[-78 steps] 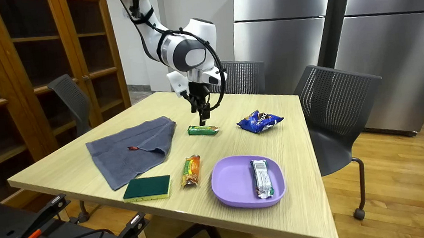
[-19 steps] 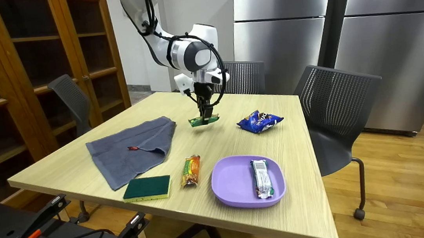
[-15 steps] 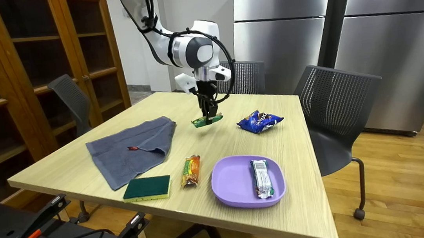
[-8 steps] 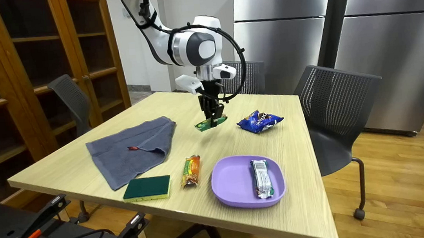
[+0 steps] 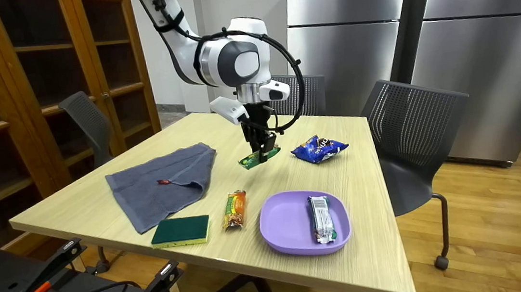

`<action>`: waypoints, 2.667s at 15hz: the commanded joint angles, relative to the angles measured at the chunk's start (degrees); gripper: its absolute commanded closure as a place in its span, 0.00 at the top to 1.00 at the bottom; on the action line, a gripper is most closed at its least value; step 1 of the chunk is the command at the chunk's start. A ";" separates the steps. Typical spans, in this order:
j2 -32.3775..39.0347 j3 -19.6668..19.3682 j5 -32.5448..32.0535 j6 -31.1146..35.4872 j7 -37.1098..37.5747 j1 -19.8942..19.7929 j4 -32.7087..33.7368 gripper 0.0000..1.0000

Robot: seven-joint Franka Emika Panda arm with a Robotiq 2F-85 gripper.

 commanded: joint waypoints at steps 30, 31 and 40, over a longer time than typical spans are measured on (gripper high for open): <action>-7.34 -7.21 -23.24 5.70 -22.77 -7.00 -14.85 0.11; -6.87 -7.46 -24.11 5.66 -22.86 -6.93 -14.79 0.11; -4.43 -8.11 -29.00 5.44 -23.95 -6.78 -14.77 0.11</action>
